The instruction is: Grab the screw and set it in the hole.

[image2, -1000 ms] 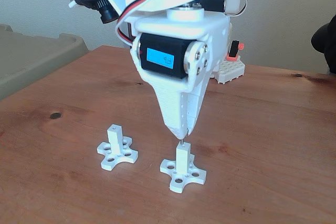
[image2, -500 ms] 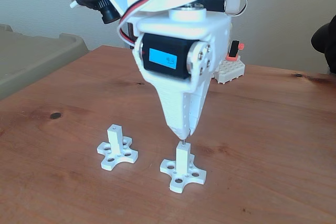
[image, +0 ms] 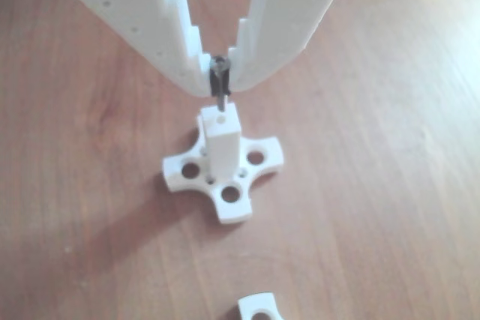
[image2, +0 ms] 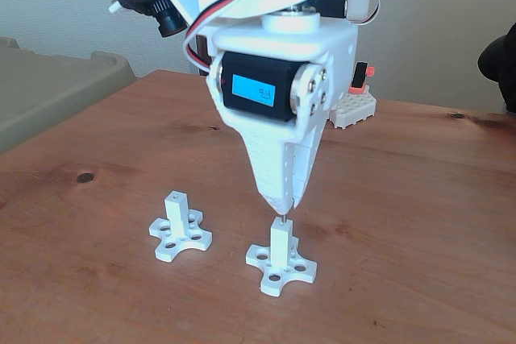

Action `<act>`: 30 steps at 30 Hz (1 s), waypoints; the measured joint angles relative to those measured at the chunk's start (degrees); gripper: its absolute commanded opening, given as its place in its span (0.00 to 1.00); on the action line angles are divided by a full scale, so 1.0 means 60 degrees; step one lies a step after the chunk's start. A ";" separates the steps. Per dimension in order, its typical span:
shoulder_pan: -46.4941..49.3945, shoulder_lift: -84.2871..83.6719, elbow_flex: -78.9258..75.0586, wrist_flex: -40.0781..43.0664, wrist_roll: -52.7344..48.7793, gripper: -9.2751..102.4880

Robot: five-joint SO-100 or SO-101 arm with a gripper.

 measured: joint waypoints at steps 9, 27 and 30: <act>0.0000 0.0000 0.0000 0.0000 0.0000 0.04; 0.0000 0.0000 0.0015 0.0000 -0.0103 0.04; 0.0000 0.0000 0.0015 0.0000 -0.0103 0.04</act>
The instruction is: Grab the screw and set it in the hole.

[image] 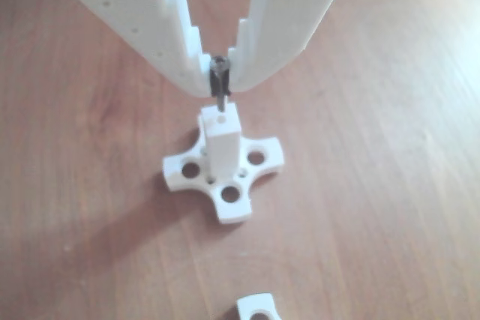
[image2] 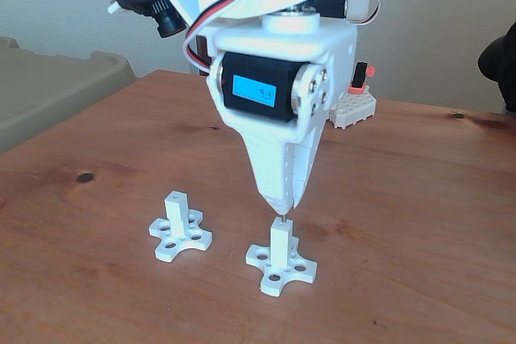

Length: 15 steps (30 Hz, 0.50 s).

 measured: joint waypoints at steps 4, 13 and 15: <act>0.0000 0.0000 0.0073 0.0000 0.0000 0.04; 0.0000 0.0000 0.0088 0.0000 0.0000 0.04; 0.0000 0.0000 0.0088 -0.0073 0.0000 0.04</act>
